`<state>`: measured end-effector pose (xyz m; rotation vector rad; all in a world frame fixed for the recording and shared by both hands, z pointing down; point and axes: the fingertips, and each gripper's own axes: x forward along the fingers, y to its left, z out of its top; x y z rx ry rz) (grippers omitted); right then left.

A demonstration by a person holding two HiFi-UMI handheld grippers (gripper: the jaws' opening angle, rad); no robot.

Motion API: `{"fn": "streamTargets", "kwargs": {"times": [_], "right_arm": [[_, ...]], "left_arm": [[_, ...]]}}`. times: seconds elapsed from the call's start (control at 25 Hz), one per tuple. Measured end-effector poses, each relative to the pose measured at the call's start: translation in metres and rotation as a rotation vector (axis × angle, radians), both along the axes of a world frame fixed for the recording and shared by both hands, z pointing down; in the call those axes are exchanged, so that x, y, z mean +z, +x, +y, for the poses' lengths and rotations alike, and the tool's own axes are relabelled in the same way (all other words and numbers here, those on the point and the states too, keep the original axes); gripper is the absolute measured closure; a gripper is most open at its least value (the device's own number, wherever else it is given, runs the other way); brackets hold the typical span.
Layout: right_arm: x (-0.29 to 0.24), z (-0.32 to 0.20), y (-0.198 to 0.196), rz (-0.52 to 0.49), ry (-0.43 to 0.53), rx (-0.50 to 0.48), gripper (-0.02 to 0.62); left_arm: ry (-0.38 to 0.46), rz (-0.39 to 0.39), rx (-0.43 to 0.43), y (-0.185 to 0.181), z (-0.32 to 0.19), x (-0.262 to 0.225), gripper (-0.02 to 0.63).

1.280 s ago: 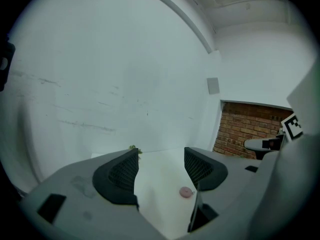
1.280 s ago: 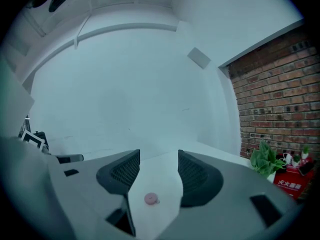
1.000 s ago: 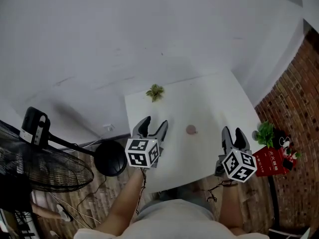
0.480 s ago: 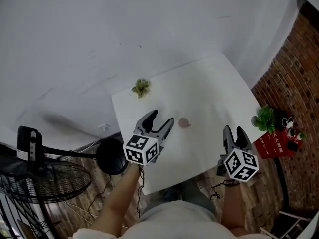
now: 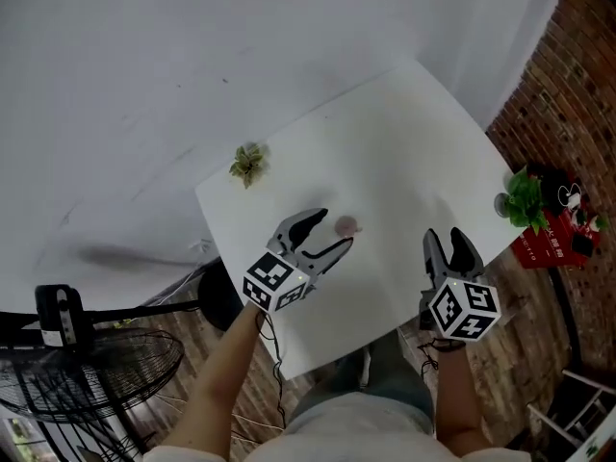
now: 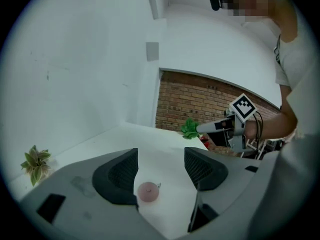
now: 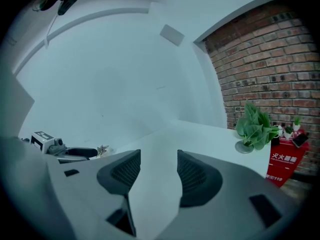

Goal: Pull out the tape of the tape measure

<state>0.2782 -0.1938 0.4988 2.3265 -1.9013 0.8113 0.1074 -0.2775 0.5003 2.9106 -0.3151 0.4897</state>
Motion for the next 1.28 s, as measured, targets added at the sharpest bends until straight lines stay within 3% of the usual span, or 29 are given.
{"fn": "streamTargets", "kwargs": {"times": [0.6, 1.28], "right_arm": [[0.057, -0.003, 0.012, -0.058, -0.071, -0.02, 0.374], [0.083, -0.013, 0.02, -0.093, -0.105, -0.037, 0.382]], "left_arm": [[0.061, -0.26, 0.236, 0.019, -0.003, 0.073, 0.336], [0.078, -0.433, 0.374, 0.025, -0.004, 0.123, 0.336]]}}
